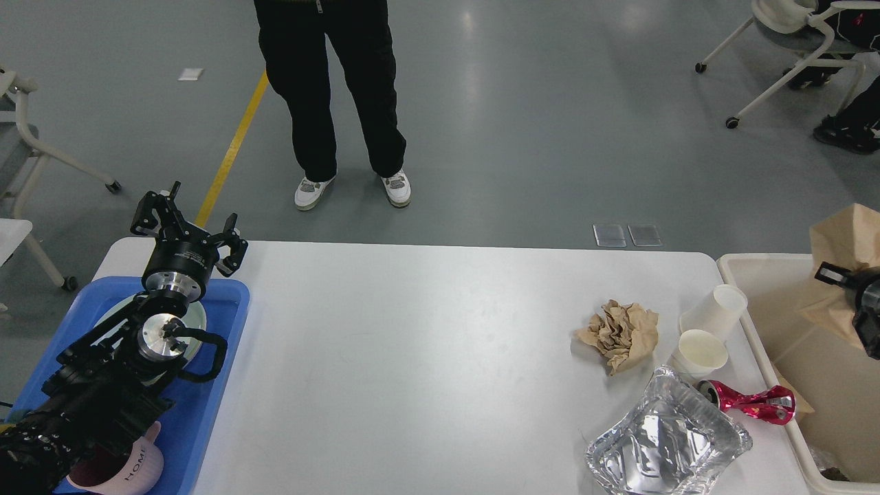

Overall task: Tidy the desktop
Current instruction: 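Lift the paper bag and drop it into the white bin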

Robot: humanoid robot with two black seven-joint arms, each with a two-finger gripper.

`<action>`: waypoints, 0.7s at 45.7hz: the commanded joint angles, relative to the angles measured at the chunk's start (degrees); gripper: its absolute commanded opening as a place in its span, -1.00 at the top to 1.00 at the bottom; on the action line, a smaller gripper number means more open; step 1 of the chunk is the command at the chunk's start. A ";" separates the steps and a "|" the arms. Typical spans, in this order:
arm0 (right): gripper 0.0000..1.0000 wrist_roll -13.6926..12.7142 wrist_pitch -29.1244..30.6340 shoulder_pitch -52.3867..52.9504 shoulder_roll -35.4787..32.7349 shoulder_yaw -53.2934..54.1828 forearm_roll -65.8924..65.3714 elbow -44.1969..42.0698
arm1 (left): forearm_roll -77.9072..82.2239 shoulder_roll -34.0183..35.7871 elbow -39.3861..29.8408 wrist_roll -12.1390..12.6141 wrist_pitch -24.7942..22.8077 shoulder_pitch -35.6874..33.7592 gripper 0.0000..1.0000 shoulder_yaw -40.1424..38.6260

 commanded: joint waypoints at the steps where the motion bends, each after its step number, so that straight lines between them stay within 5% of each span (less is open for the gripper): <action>1: 0.69 -0.17 -3.77 -4.56 0.95 1.05 0.14 -1.03 | 0.00 0.00 0.00 0.00 -0.01 0.00 -0.93 0.00; 2: -0.01 -0.09 -3.96 -4.92 0.95 1.05 0.23 -1.03 | 0.00 0.00 0.00 0.00 -0.01 0.00 -0.93 0.00; 3: -0.99 -0.08 -4.83 -5.35 0.95 1.05 0.23 -1.03 | 0.00 0.00 0.00 0.00 -0.01 0.00 -0.93 0.00; 19: -1.00 0.00 -6.60 -5.10 1.21 1.76 0.14 -0.60 | 0.00 0.00 0.00 0.00 -0.01 0.00 -0.93 0.00; 32: -1.00 0.44 -5.72 16.15 0.16 2.81 -0.30 11.17 | 0.00 0.00 0.00 0.00 -0.01 0.00 -0.93 0.00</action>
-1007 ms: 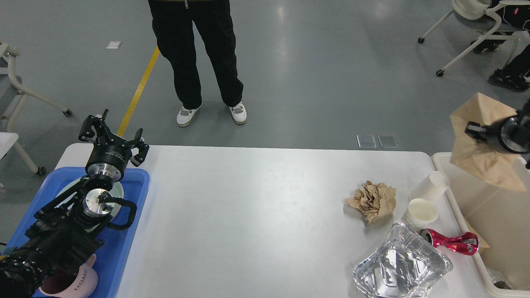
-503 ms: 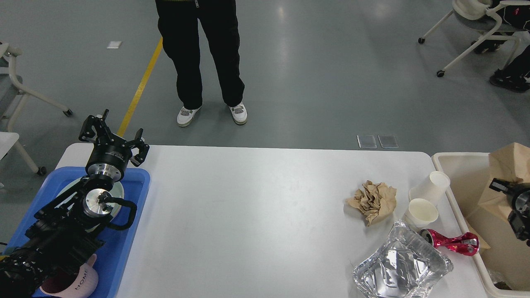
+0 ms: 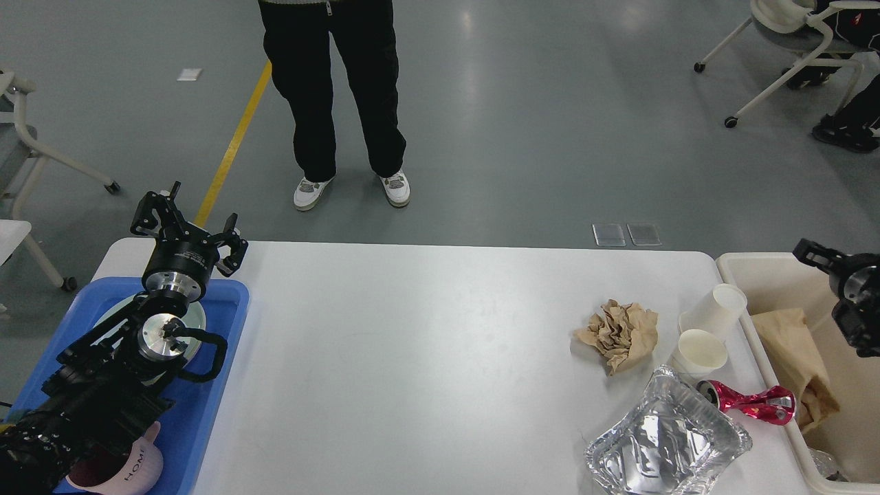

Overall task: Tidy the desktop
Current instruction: 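Lift the paper bag and drop it into the white bin, then move the right gripper down toward the white paper cup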

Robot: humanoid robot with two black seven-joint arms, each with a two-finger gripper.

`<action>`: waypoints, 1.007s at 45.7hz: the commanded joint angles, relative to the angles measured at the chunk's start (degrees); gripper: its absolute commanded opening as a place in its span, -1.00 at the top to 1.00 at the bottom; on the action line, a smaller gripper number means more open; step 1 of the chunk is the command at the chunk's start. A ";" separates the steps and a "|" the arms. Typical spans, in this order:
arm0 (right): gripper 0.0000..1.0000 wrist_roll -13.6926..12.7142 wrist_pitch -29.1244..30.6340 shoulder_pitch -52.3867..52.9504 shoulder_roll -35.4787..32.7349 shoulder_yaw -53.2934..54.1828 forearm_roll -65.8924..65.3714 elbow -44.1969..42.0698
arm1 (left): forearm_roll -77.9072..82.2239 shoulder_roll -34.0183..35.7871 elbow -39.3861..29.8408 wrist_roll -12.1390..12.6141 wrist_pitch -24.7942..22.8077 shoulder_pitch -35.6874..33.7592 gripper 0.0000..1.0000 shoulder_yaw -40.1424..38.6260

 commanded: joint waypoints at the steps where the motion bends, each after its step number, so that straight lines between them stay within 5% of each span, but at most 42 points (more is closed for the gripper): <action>1: -1.00 0.19 0.14 12.84 -0.71 -0.02 -0.21 9.79 | 0.00 0.00 0.00 0.00 -0.01 0.00 -0.93 0.00; 12: -1.00 0.19 1.54 36.92 -0.10 -0.37 -1.78 41.42 | 0.00 0.09 0.00 0.00 -0.01 0.00 -0.93 0.00; 22: -1.00 0.27 11.65 55.74 4.91 0.16 -11.10 70.25 | 0.00 0.00 0.00 0.00 -0.01 0.00 -0.93 0.00; 30: -1.00 0.54 11.91 62.96 11.85 0.77 -11.02 84.33 | 0.00 0.00 0.00 0.00 -0.01 0.00 -0.93 0.00; 35: -1.00 0.36 11.21 62.26 13.70 0.42 -11.02 82.77 | 0.00 0.09 0.00 0.00 -0.01 0.00 -0.93 0.00; 46: -1.00 0.10 11.56 43.47 6.06 -4.41 -13.65 60.63 | 0.00 0.00 0.00 0.00 -0.01 0.00 -0.93 0.00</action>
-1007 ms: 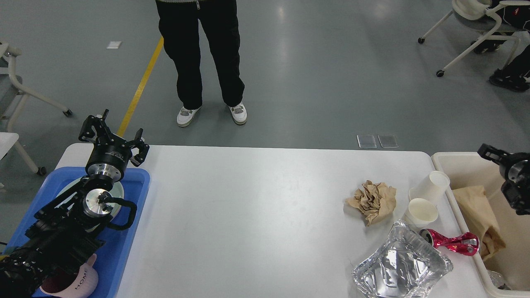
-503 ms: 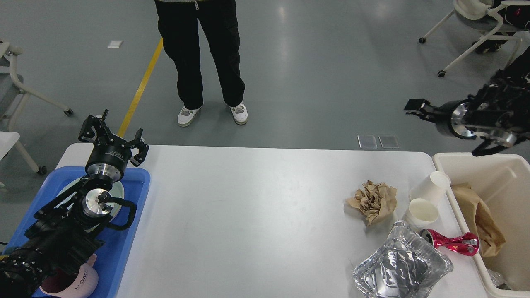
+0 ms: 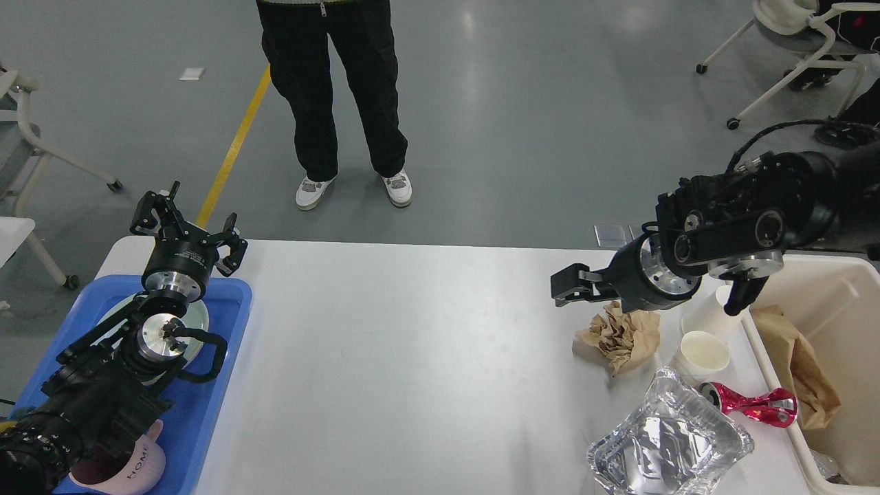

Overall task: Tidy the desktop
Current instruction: 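Move the right gripper down toward the white paper cup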

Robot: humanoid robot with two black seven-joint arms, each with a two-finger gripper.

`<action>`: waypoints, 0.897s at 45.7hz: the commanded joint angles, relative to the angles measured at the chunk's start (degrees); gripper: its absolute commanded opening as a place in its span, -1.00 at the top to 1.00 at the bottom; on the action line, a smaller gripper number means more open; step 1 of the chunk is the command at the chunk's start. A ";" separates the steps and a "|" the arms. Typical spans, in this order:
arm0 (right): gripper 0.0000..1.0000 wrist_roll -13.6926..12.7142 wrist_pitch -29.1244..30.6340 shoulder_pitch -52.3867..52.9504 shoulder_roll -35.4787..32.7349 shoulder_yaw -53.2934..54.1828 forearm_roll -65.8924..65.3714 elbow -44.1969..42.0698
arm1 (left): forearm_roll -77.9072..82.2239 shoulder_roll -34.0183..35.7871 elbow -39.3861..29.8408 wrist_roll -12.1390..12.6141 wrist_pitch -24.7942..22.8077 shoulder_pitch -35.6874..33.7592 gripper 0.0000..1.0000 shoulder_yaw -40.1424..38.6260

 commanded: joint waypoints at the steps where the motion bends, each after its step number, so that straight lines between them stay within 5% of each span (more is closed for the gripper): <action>1: -1.00 0.07 0.24 -9.93 -4.01 -1.72 -2.04 -11.03 | 0.00 -0.02 0.00 0.00 0.00 0.00 -0.93 0.00; 17: -1.00 0.60 0.33 -23.04 -11.40 -3.04 -3.98 -19.13 | 0.00 -0.02 0.00 0.00 0.00 0.00 -0.93 0.00; 41: -1.00 1.04 -6.44 -33.85 -10.34 1.71 -3.36 -25.19 | 0.00 -0.02 0.00 0.00 0.00 0.00 -0.93 0.00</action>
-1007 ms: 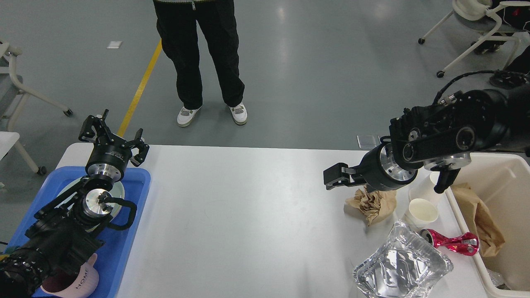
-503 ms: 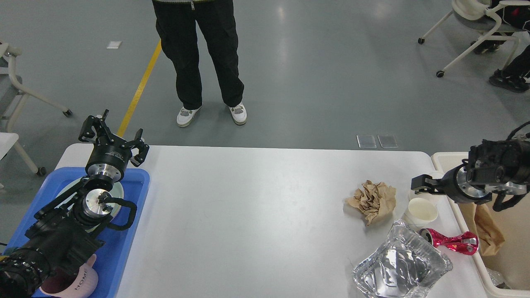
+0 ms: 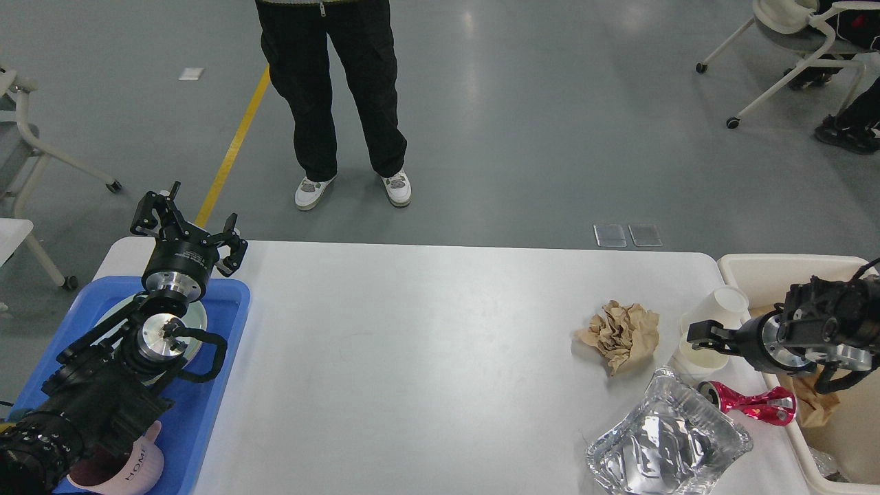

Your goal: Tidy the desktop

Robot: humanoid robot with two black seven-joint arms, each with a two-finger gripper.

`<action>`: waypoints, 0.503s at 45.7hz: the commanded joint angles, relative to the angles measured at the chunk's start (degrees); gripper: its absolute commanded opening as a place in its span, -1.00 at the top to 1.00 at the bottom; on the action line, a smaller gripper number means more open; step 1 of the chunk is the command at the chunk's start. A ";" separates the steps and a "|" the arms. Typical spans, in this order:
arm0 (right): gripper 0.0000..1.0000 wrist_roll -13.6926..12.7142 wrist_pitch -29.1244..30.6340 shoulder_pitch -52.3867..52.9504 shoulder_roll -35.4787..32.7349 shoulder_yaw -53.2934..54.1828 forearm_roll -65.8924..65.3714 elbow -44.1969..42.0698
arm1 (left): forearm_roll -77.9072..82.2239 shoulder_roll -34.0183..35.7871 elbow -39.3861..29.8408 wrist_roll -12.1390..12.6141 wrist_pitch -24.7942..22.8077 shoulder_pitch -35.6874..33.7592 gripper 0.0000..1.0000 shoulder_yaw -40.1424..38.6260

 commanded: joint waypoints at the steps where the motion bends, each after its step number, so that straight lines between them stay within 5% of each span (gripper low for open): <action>1: -1.00 0.00 -1.67 -2.73 0.08 0.01 -0.07 -2.63 | 0.00 -0.02 0.00 0.00 0.00 0.00 -0.93 0.00; 4: -0.90 0.00 -1.67 -3.34 0.08 0.01 -0.07 -2.81 | 0.00 -0.02 0.00 0.00 0.00 0.00 -0.93 0.00; 9: 0.01 0.00 -1.93 -4.05 0.17 -0.08 -0.16 -2.99 | 0.00 -0.02 0.00 0.00 0.00 0.00 -0.93 0.00; 13: 0.22 -0.17 -2.28 -4.31 0.43 0.09 -0.07 -2.81 | 0.00 -0.02 0.00 0.00 0.00 0.00 -0.93 0.00; 15: 0.85 -0.26 -2.54 -4.22 0.96 0.10 -0.07 -2.81 | 0.00 -0.02 0.00 0.00 0.00 0.00 -0.93 0.00; 16: 1.00 -0.52 -2.55 -4.31 1.22 0.10 -0.07 -2.99 | 0.00 -0.02 0.00 0.00 0.00 0.00 -0.93 0.00; 23: 1.00 -0.70 -2.55 -4.05 0.87 0.18 -0.07 -2.64 | 0.00 -0.02 0.00 0.00 0.00 0.00 -0.93 0.00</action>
